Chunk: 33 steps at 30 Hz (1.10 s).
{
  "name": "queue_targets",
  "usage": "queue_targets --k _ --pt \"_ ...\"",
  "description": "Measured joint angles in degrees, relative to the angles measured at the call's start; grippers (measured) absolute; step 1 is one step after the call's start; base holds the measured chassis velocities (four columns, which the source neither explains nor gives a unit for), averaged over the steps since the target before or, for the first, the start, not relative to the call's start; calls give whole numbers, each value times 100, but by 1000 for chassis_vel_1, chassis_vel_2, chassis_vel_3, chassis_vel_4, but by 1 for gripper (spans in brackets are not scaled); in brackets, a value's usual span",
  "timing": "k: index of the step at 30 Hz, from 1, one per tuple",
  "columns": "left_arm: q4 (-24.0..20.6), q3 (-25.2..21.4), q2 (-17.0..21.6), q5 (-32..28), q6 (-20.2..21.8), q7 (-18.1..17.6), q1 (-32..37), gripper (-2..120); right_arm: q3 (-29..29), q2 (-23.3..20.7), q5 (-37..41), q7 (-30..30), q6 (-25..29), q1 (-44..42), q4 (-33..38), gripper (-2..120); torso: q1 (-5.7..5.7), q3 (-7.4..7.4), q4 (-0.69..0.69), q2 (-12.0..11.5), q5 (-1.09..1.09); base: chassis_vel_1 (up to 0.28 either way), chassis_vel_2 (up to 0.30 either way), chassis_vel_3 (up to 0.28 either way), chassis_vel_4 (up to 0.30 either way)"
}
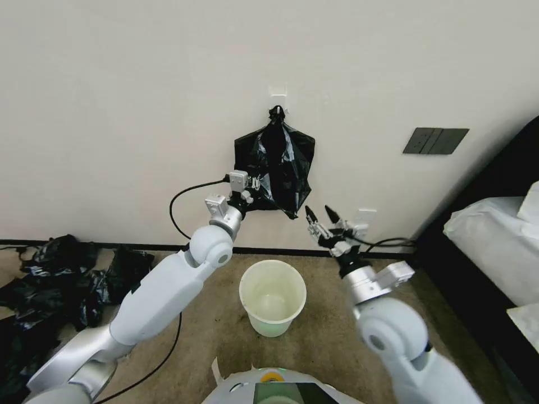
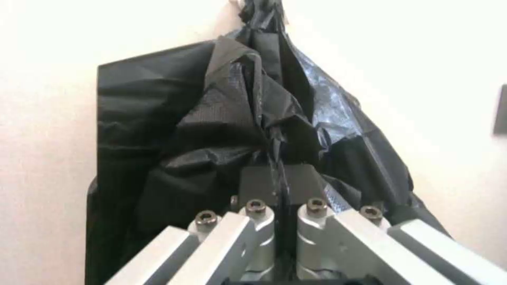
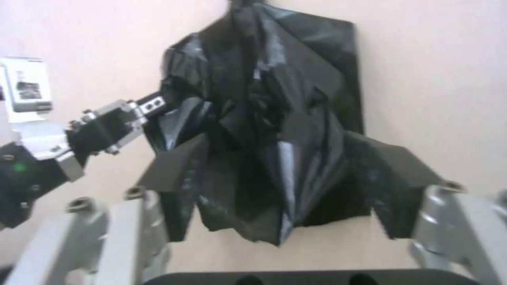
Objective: Place a trash bag onto the trash bin.
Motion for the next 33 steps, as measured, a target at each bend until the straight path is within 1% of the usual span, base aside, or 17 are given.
queue_targets --k 2,3,4,8,9,12,14,16,18,19,20,21,23,24,26,30,33 --pt "-26 -120 -11 -1 -32 36 110 0 14 -495 365 2 -427 470 -6 79 0 0 0 0 1 0 0 0 0" --pt "-32 -153 -12 -1 -32 41 140 0 -15 -644 420 2 -564 647 -61 84 0 0 -1 0 0 0 0 0 0" --pt "-32 -153 -12 -1 -32 41 140 0 -15 -644 420 2 -564 647 -61 84 0 0 -1 0 0 0 0 0 0" --pt "-92 -266 31 8 -32 92 300 0 -492 -1344 587 -49 -1087 1879 -532 98 0 1 1 0 2 0 0 0 0" --pt "-92 -266 31 8 -32 92 300 0 -492 -1344 587 -49 -1087 1879 -532 98 0 1 1 0 2 0 0 0 0" --pt "-112 -292 24 17 -25 104 336 0 -1180 -1822 677 -108 -1254 3011 -818 100 0 1 2 0 1 0 0 0 0" --pt "-114 -292 21 18 -25 103 336 0 -1276 -1878 691 -113 -1268 3148 -847 100 0 1 1 0 0 0 0 0 0" --pt "-130 -293 -9 20 -12 104 322 0 -1982 -2183 759 -191 -1367 4128 -1033 98 0 1 -1 0 0 0 0 0 0" --pt "-130 -292 -12 21 -9 103 318 0 -2131 -2225 776 -208 -1397 4330 -1069 98 0 1 -1 0 0 0 0 0 0" --pt "-130 -292 -18 23 -7 104 313 0 -2534 -2274 818 -236 -1474 4811 -1164 96 0 0 -1 0 -2 0 0 0 0" --pt "-130 -291 -21 23 -6 104 311 0 -2761 -2274 832 -242 -1513 5041 -1225 94 0 1 0 0 -1 0 0 0 0" --pt "-130 -291 -21 23 -6 104 311 0 -2761 -2274 832 -242 -1513 5041 -1225 94 0 1 0 0 -1 0 0 0 0" --pt "-130 -289 -38 25 -3 107 302 0 -3360 -2225 855 -250 -1588 5619 -1460 89 1 1 0 0 0 0 0 0 0" --pt "-130 -289 -38 25 -3 107 302 0 -3360 -2225 855 -250 -1588 5619 -1460 89 1 1 0 0 0 0 0 0 0" --pt "-133 -292 -43 25 1 117 290 0 -3751 -2156 932 -246 -1665 5994 -1711 85 0 1 0 0 0 0 0 0 0" --pt "-161 -302 -39 22 6 129 286 0 -4042 -2133 1070 -231 -1766 6286 -2019 79 1 1 0 0 1 0 0 0 0" --pt "-181 -304 -41 21 8 137 291 0 -4196 -2197 1076 -232 -1821 6355 -2098 78 0 1 -1 0 1 0 0 0 0"
